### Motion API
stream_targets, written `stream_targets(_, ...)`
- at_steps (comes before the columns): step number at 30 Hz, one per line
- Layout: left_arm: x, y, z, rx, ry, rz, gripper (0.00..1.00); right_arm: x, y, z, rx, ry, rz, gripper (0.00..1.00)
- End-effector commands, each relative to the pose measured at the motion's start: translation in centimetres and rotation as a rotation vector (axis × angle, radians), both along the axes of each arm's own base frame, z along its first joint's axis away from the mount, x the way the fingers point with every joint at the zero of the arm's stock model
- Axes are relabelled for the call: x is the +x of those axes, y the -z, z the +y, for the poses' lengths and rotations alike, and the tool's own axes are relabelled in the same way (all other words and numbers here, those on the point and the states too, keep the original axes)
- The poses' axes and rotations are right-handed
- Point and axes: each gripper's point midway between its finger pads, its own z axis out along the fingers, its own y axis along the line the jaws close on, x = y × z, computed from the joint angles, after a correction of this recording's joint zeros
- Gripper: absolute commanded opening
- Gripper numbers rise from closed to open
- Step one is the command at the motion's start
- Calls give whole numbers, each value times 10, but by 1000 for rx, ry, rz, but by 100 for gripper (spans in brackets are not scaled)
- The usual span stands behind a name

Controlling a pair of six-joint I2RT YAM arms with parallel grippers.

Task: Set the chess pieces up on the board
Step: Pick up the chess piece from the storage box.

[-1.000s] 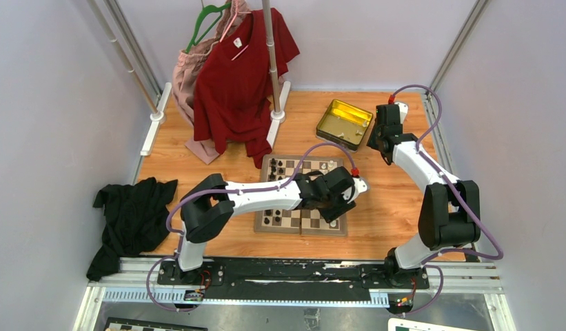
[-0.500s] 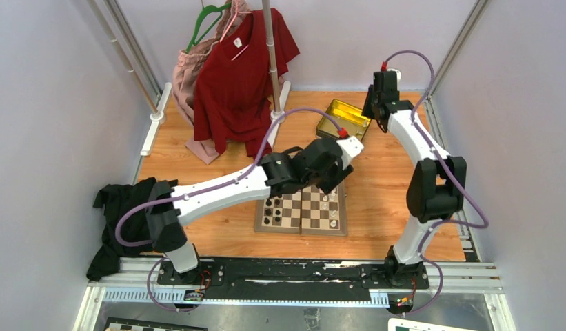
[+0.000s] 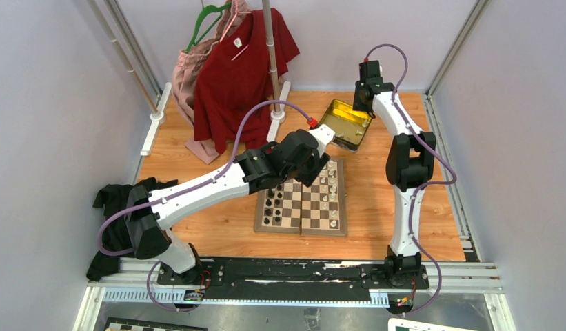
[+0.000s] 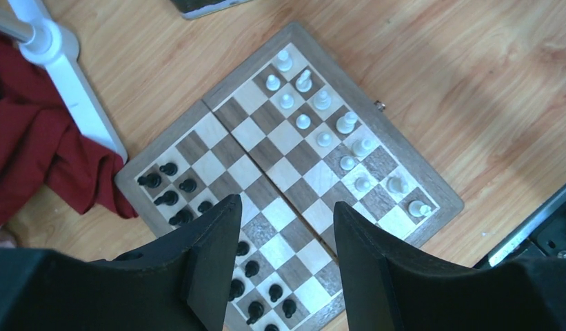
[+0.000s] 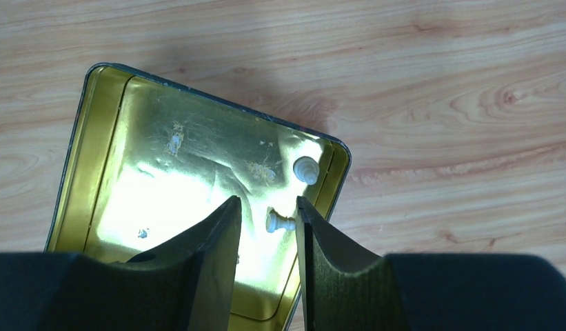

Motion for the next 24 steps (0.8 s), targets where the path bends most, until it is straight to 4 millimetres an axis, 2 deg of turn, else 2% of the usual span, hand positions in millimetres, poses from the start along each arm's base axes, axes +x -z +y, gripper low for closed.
stream_targets(1,7,-15,15,-58,-51,-2,58,1,2,-12,-40,7,49,39)
stream_targets(16,8,-17,24,-81,-58,12,59,-5,37,-25,-87,51,164,39)
stream_targets(24,6,-13,29,-82,-63,18,59,-4,44,-28,-90,63,174,39)
